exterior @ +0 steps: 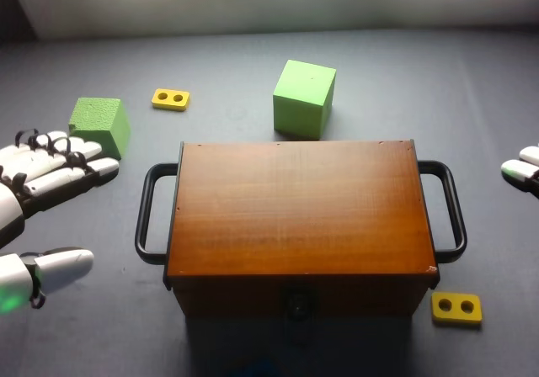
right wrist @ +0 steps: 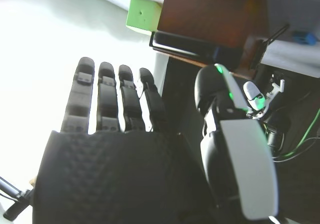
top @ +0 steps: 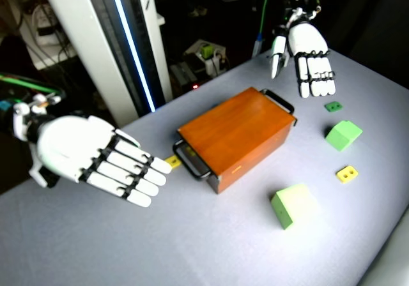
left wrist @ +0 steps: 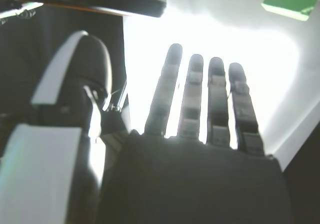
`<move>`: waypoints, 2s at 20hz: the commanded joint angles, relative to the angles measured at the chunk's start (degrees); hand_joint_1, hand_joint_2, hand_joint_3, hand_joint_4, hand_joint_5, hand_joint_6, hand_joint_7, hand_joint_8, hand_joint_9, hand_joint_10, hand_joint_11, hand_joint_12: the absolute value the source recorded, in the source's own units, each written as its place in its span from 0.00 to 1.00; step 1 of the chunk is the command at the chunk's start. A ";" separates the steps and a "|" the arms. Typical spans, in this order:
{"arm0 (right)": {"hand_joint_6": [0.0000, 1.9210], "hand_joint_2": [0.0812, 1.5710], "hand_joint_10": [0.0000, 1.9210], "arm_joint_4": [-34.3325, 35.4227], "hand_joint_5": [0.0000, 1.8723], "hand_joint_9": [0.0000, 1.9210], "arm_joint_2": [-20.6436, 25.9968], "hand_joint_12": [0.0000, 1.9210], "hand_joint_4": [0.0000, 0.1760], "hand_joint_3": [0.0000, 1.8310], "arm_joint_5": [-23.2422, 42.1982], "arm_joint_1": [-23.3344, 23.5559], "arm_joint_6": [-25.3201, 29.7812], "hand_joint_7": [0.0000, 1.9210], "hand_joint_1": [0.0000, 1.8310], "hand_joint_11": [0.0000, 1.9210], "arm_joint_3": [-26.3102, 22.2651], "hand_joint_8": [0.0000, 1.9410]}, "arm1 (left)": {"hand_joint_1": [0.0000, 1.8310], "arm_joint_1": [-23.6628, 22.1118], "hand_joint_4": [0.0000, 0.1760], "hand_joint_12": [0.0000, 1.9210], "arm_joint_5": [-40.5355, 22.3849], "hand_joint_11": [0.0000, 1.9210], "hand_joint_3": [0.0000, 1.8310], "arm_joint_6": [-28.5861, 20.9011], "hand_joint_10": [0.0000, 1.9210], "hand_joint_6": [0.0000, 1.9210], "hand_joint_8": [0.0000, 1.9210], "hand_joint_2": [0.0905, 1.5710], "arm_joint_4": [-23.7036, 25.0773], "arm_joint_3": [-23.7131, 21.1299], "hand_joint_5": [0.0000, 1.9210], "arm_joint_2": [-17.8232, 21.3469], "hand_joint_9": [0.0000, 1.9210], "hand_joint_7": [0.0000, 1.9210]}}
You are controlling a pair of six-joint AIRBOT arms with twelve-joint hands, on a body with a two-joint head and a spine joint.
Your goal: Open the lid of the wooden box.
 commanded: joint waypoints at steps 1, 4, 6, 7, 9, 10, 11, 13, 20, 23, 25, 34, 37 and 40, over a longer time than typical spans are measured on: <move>0.00 0.87 0.00 -0.56 0.03 0.00 -0.14 0.00 0.00 0.00 5.54 0.76 -0.03 0.00 0.20 0.00 0.34 0.00 | 0.07 0.04 0.00 0.00 -6.40 0.00 0.00 -0.52 0.00 0.00 0.00 0.90 -0.88 -0.17 0.07 0.09 0.00 0.02; 0.01 0.87 0.00 -0.89 0.04 0.00 -0.97 0.00 0.00 0.00 3.46 1.64 -0.03 0.00 0.21 0.00 0.89 0.00 | 0.07 0.12 0.00 0.00 -5.33 0.00 0.00 -0.69 0.00 0.00 0.00 0.89 -0.29 -0.23 0.07 0.15 0.00 0.02; 0.00 0.87 0.00 -1.08 0.04 0.00 -1.48 0.00 0.00 0.00 2.29 2.39 -0.03 0.00 0.22 0.00 1.29 0.00 | 0.06 0.12 0.03 0.00 -5.02 0.00 0.00 -0.82 0.00 0.00 0.00 0.89 -0.09 -0.25 0.07 0.13 0.00 0.01; 0.00 0.87 0.00 -1.18 0.03 0.00 -1.80 0.00 0.00 0.00 1.70 2.70 -0.03 0.00 0.22 0.00 1.52 0.00 | 0.08 0.12 0.02 0.00 -4.92 0.00 0.00 -0.84 0.00 0.00 0.00 0.89 -0.06 -0.25 0.07 0.02 0.00 0.02; 0.00 0.87 0.00 -1.26 0.03 0.00 -2.54 0.00 0.00 0.00 0.46 3.34 -0.03 0.00 0.23 0.00 2.03 0.00 | 0.08 0.12 0.00 0.00 -4.17 0.00 0.00 -1.27 0.00 0.00 0.00 0.89 0.48 -0.10 0.08 -0.39 0.00 0.02; 0.00 0.87 0.00 -1.26 0.02 0.00 -2.79 0.00 0.00 0.00 0.04 3.56 -0.03 0.00 0.24 0.00 2.20 0.00 | 0.09 0.12 0.00 0.00 -3.94 0.00 0.00 -1.59 0.00 0.00 0.00 0.89 0.71 0.01 0.08 -0.53 0.00 0.02; 0.00 0.87 0.00 -1.27 0.03 0.00 -3.21 0.00 0.00 0.00 -0.60 3.91 -0.03 0.00 0.24 0.00 2.47 0.00 | 0.08 0.11 0.00 0.00 -3.65 0.00 0.00 -2.04 0.00 0.00 0.00 0.89 1.02 0.19 0.08 -0.78 0.00 0.02; 0.00 0.87 0.00 -1.45 0.03 0.00 -4.04 0.00 0.00 0.00 -2.10 4.69 -0.03 0.00 0.25 0.00 3.11 0.00 | 0.05 0.09 0.03 0.00 -3.07 0.00 0.00 -2.41 0.00 0.00 0.00 0.90 1.63 0.29 0.07 -1.00 0.00 0.01; 0.00 0.87 0.00 -2.53 0.05 0.00 -6.27 0.00 0.00 0.00 -6.13 7.19 -0.03 0.00 0.23 0.00 4.65 0.00 | 0.03 -0.69 0.00 0.00 -0.99 0.00 0.00 -3.78 0.00 0.00 0.00 0.89 4.08 0.92 0.08 -1.81 0.00 0.02; 0.00 0.87 0.00 -3.74 0.04 0.00 -7.27 0.00 0.00 0.00 -8.48 8.58 -0.03 0.00 0.21 0.00 5.36 0.00 | 0.01 -0.86 0.00 0.00 -0.32 0.00 0.00 -4.35 0.00 0.00 0.00 0.90 4.63 1.31 0.08 -2.32 0.00 0.01; 0.00 0.86 0.00 -4.14 0.05 0.00 -7.66 0.00 0.00 0.00 -9.11 9.06 -0.03 0.00 0.21 0.00 5.60 0.00 | 0.01 -1.12 0.00 0.00 0.00 0.00 0.00 -4.71 0.00 0.00 0.00 0.90 5.11 1.53 0.08 -2.68 0.00 0.02; 0.00 0.86 0.00 -5.29 0.06 0.00 -8.14 0.00 0.00 0.00 -9.54 10.09 0.09 0.01 0.26 0.00 5.84 0.00 | 0.00 -3.24 0.14 0.00 0.90 0.00 0.00 -6.21 0.00 0.00 0.00 0.91 8.51 2.20 0.01 -4.00 0.00 0.00; 0.00 0.86 0.00 -5.62 0.05 0.00 -7.45 0.00 0.00 0.00 -8.21 10.08 0.39 0.00 0.24 0.00 5.35 0.00 | 0.01 -3.25 0.06 0.00 0.06 0.00 0.00 -6.34 0.00 0.00 0.00 0.92 8.50 2.13 0.00 -3.91 0.00 0.00; 0.00 0.87 0.00 -5.79 0.01 0.00 -6.84 0.00 0.00 0.00 -6.67 10.08 1.11 0.00 0.20 0.00 4.92 0.00 | 0.04 -3.25 0.09 0.00 -1.11 0.00 0.00 -6.34 0.00 0.00 0.00 0.92 8.49 1.91 0.00 -3.68 0.00 0.00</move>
